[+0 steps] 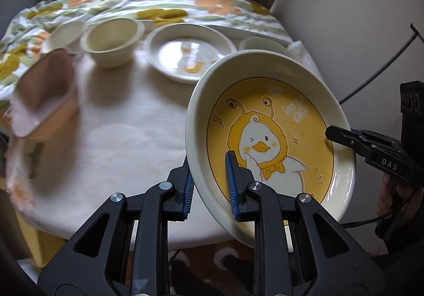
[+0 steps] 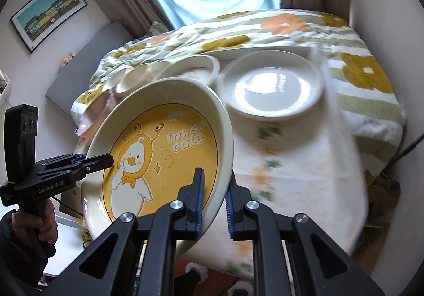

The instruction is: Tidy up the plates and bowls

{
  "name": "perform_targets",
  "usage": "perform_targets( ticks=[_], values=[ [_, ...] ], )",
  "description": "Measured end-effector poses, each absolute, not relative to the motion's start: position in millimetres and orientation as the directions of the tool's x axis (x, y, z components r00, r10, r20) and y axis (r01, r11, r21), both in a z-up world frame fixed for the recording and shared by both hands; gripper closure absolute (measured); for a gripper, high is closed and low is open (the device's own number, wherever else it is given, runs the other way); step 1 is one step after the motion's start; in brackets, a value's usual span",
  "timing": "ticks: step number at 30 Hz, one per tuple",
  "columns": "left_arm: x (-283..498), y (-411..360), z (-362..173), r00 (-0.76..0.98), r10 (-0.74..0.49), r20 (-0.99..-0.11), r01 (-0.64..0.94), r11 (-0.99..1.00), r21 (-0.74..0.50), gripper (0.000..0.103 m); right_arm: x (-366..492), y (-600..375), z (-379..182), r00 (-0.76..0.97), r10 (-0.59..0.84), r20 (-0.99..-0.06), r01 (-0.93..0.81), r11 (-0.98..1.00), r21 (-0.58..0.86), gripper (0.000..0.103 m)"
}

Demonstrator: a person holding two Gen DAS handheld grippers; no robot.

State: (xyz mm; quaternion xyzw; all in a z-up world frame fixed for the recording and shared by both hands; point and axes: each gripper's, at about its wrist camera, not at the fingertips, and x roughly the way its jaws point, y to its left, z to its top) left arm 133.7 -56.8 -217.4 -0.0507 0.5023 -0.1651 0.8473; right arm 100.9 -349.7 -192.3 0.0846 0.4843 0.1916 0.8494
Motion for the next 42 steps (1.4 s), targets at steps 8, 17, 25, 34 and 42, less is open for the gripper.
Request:
perform_targets(
  ticks=[8,17,25,34,42],
  values=[
    [139,42,-233,0.42,-0.292,-0.859,0.186,0.954,-0.233,0.085,116,-257,-215,0.393,0.446,-0.804,-0.253,0.893,0.371,0.089],
    [153,112,-282,0.371,-0.276,-0.887,0.143,0.96,-0.239,0.085,127,-183,-259,0.336,0.449,-0.828,-0.247,0.89,0.382,0.089],
    [156,126,-309,0.362,-0.309,-0.879,0.14,0.951,-0.277,0.085,131,-170,-279,0.348,0.442,-0.827,-0.248,0.894,0.373,0.089],
    [153,130,-307,0.369,-0.314,-0.875,0.155,0.949,-0.276,0.085,127,-171,-279,0.341,0.434,-0.834,-0.252,0.897,0.363,0.089],
    [155,127,-308,0.363,-0.299,-0.883,0.145,0.954,-0.263,0.082,127,-167,-278,0.337,0.415,-0.845,-0.257,0.904,0.341,0.088]
  ],
)
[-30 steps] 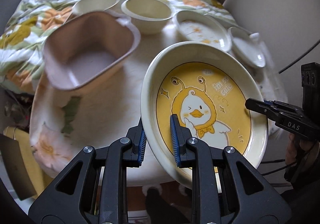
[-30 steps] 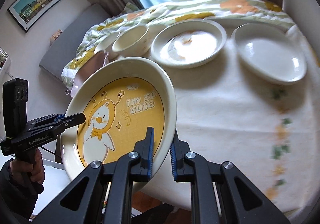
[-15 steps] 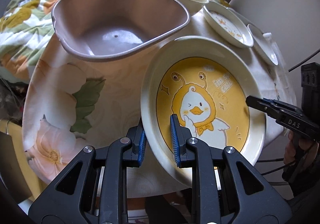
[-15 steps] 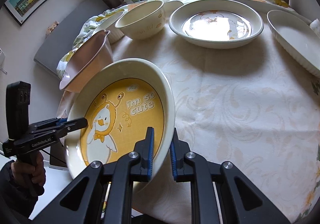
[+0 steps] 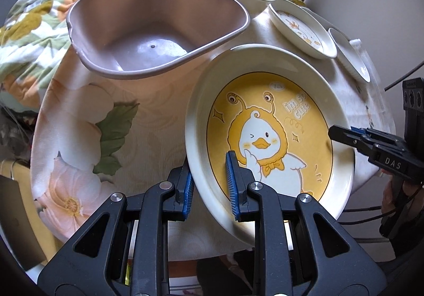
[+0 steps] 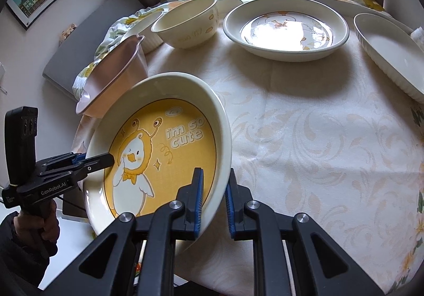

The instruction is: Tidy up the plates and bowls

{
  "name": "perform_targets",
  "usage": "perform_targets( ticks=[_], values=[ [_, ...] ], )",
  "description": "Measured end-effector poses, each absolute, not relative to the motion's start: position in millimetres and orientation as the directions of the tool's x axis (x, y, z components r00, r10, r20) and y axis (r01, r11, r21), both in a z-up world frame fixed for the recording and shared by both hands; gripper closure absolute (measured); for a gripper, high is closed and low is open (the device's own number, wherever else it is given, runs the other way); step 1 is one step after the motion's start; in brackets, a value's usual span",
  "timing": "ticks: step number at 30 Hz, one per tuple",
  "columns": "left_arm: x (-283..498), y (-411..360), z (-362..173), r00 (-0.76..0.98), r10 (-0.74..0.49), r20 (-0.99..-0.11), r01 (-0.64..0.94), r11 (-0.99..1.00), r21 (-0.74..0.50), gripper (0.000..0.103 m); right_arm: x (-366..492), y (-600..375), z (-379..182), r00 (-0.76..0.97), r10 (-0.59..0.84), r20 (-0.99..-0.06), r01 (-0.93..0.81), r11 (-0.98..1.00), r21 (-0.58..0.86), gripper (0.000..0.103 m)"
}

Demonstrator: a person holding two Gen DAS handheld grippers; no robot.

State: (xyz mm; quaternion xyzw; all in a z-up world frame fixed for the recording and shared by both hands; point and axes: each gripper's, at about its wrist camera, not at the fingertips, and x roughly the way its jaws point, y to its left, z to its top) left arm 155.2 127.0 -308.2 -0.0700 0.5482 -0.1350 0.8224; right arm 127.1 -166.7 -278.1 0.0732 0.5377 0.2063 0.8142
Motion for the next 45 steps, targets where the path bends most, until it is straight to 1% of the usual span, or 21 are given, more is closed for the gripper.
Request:
perform_targets(
  ticks=[2,3,4,6,8,10,12,16,19,22,25,26,27,28,30,34,36,38,41,43,45],
  values=[
    [157,127,-308,0.36,-0.297,-0.884,0.138,0.955,-0.264,0.082,128,-164,-279,0.332,0.42,-0.845,-0.26,0.901,0.346,0.084],
    [157,126,-308,0.361,-0.291,-0.886,0.136,0.956,-0.259,0.082,128,-162,-280,0.332,0.419,-0.845,-0.259,0.902,0.345,0.077],
    [157,125,-308,0.363,-0.284,-0.888,0.136,0.958,-0.251,0.081,128,-161,-280,0.335,0.415,-0.846,-0.256,0.904,0.342,0.065],
    [157,122,-307,0.369,-0.264,-0.891,0.135,0.964,-0.23,0.08,127,-160,-281,0.334,0.431,-0.838,-0.253,0.897,0.361,0.051],
    [157,119,-306,0.373,-0.25,-0.894,0.133,0.967,-0.216,0.077,125,-161,-281,0.331,0.443,-0.833,-0.254,0.892,0.374,0.051],
    [156,115,-307,0.377,-0.232,-0.897,0.131,0.972,-0.197,0.065,122,-160,-281,0.328,0.445,-0.833,-0.264,0.89,0.372,0.051],
    [154,110,-306,0.391,-0.21,-0.896,0.126,0.977,-0.173,0.034,120,-161,-280,0.327,0.45,-0.831,-0.272,0.887,0.374,0.051],
    [146,104,-299,0.42,-0.165,-0.893,0.105,0.986,-0.133,0.032,112,-169,-272,0.342,0.455,-0.822,-0.274,0.885,0.377,0.05],
    [134,100,-278,0.449,-0.132,-0.884,0.084,0.991,-0.105,0.032,103,-186,-255,0.368,0.452,-0.813,-0.269,0.888,0.372,0.05],
    [120,85,-243,0.494,-0.123,-0.861,0.096,0.992,-0.087,0.032,90,-212,-228,0.412,0.448,-0.794,-0.263,0.892,0.367,0.05],
    [104,55,-192,0.562,-0.144,-0.814,0.132,0.988,-0.083,0.032,78,-242,-194,0.471,0.443,-0.763,-0.257,0.896,0.362,0.05],
    [101,45,-179,0.582,-0.152,-0.799,0.144,0.986,-0.083,0.024,73,-250,-184,0.487,0.445,-0.752,-0.259,0.895,0.363,0.047],
    [98,30,-162,0.608,-0.161,-0.778,0.158,0.984,-0.08,0.006,70,-260,-174,0.501,0.447,-0.741,-0.262,0.895,0.362,0.029],
    [98,21,-154,0.622,-0.166,-0.765,0.167,0.983,-0.077,0.001,67,-270,-164,0.517,0.444,-0.732,-0.265,0.896,0.356,0.002],
    [99,-3,-133,0.654,-0.205,-0.728,0.216,0.973,-0.081,0.0,61,-286,-149,0.548,0.431,-0.717,-0.26,0.902,0.344,0.0],
    [124,-59,-112,0.635,-0.294,-0.714,0.342,0.936,-0.081,0.0,61,-322,-133,0.573,0.386,-0.723,-0.188,0.921,0.342,0.0],
    [141,-81,-108,0.608,-0.333,-0.72,0.395,0.914,-0.09,0.0,68,-343,-130,0.575,0.33,-0.748,-0.121,0.939,0.322,0.0],
    [168,-110,-103,0.561,-0.372,-0.739,0.457,0.884,-0.098,0.0,71,-360,-125,0.608,0.285,-0.741,-0.073,0.95,0.305,0.0],
    [212,-150,-101,0.498,-0.432,-0.752,0.548,0.829,-0.113,0.0,79,-381,-119,0.649,0.261,-0.715,-0.015,0.944,0.331,0.0],
    [243,-170,-106,0.45,-0.464,-0.763,0.594,0.794,-0.133,0.0,91,-392,-119,0.658,0.211,-0.723,0.039,0.949,0.312,0.0],
    [270,-186,-113,0.403,-0.48,-0.779,0.624,0.767,-0.15,0.0,105,-400,-124,0.646,0.204,-0.735,0.065,0.945,0.32,0.0]
  ],
)
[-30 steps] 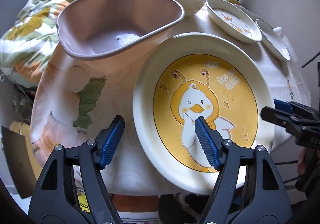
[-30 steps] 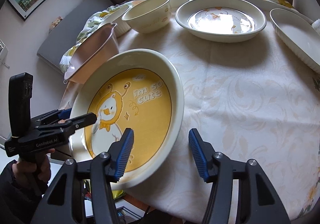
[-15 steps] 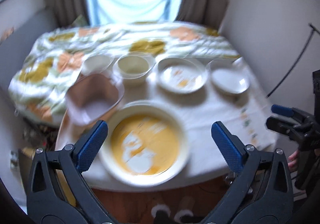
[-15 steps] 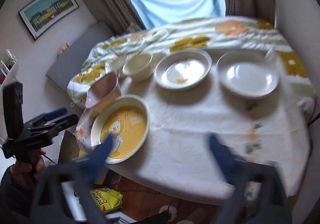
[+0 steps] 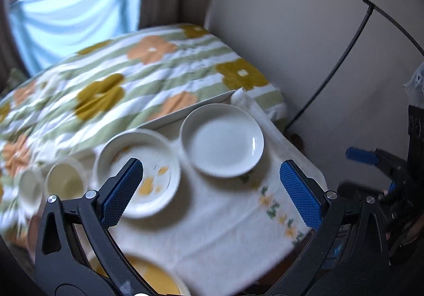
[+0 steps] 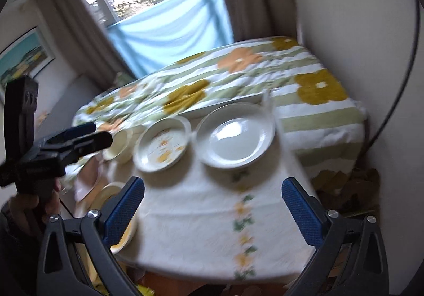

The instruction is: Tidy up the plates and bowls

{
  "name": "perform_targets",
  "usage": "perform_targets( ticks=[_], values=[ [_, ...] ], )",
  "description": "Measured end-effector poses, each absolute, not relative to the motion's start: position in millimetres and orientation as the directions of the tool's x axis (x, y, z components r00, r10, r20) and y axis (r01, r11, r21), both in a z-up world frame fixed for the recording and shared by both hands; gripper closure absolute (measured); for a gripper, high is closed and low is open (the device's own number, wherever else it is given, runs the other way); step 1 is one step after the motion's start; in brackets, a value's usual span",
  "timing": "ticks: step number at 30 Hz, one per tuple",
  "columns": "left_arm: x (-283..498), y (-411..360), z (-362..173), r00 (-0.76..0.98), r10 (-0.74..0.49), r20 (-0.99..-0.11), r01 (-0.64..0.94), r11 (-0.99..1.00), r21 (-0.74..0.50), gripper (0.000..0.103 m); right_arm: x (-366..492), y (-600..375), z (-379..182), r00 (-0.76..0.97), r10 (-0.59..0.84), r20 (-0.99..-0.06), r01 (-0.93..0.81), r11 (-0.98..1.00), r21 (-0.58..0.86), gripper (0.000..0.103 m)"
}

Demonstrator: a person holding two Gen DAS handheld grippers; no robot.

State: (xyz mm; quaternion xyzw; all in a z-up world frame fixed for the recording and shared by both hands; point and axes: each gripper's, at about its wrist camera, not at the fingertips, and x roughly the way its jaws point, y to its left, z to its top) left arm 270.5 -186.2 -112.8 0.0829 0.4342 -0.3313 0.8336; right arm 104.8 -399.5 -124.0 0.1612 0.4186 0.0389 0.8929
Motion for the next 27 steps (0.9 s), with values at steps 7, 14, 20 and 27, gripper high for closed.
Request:
perform_targets(
  ticks=[7,14,20,27],
  values=[
    [374,-231,-176,0.195,-0.487,-0.851,0.691,0.685,-0.234,0.016,160,-427,-177,0.584,0.238,-0.776,0.247,0.859,0.449,0.0],
    [427,-254,-252,0.047,-0.431,-0.901,0.717,0.643,-0.27,0.05,198,-435,-228,0.546,0.211,-0.811,0.42,0.768,0.483,0.014],
    [448,-262,-286,-0.007,-0.423,-0.906,0.724,0.623,-0.297,0.068,215,-438,-256,0.501,0.185,-0.845,0.498,0.737,0.457,0.039],
    [452,-272,-300,-0.019,-0.415,-0.91,0.754,0.592,-0.285,0.085,221,-443,-273,0.484,0.152,-0.862,0.551,0.712,0.435,0.064]
  ],
)
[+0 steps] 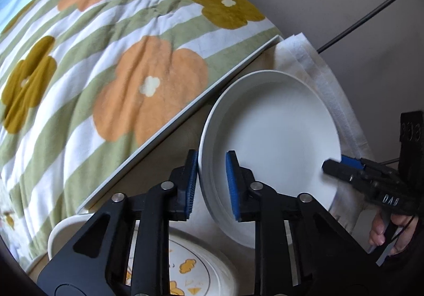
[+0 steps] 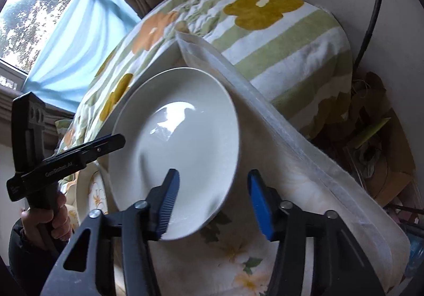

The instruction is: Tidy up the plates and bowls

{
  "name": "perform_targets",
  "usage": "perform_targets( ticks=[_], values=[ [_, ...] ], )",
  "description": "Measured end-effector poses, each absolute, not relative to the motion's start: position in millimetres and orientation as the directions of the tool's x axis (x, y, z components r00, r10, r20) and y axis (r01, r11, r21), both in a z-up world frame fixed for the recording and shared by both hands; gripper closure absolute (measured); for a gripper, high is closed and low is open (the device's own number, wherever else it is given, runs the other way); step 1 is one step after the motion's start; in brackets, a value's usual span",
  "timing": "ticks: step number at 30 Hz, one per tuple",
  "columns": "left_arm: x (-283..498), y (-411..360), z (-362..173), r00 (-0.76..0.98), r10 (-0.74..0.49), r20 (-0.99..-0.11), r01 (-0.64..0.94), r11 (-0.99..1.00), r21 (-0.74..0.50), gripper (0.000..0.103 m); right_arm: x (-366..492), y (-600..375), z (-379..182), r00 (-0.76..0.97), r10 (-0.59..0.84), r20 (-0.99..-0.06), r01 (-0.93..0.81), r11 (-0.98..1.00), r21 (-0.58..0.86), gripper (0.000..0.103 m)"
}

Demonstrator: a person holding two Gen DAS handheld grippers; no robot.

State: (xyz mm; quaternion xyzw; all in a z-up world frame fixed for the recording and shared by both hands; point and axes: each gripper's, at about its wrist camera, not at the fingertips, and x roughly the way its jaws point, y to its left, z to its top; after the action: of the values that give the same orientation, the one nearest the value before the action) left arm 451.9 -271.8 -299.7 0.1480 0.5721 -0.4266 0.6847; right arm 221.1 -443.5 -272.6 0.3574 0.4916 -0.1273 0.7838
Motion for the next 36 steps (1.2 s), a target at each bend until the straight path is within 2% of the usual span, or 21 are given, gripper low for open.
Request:
perform_targets(
  ticks=[4,5,15,23,30,36],
  values=[
    [449,-273,-301,-0.005,-0.41,-0.912,0.769,0.582,-0.266,0.085,222,-446,-277,0.49,0.142,-0.86,0.569,0.695,0.439,0.08],
    [449,-273,-301,-0.007,-0.414,-0.91,0.768,0.581,-0.27,0.085,223,-446,-277,0.487,0.137,-0.862,0.571,0.697,0.434,0.081],
    [447,-274,-298,0.012,-0.407,-0.914,0.776,0.581,-0.248,0.085,225,-448,-278,0.5,0.157,-0.852,0.555,0.697,0.454,0.081],
    [429,-262,-259,0.077,-0.427,-0.901,0.76,0.61,-0.224,0.085,217,-450,-255,0.525,0.179,-0.832,0.491,0.734,0.468,0.081],
    [385,-222,-212,0.182,-0.421,-0.888,0.677,0.709,-0.198,0.085,212,-447,-212,0.516,0.247,-0.82,0.36,0.806,0.469,0.081],
    [330,-165,-185,0.283,-0.379,-0.881,0.551,0.816,-0.174,0.085,204,-422,-187,0.457,0.366,-0.811,0.159,0.863,0.479,0.081]
  ],
)
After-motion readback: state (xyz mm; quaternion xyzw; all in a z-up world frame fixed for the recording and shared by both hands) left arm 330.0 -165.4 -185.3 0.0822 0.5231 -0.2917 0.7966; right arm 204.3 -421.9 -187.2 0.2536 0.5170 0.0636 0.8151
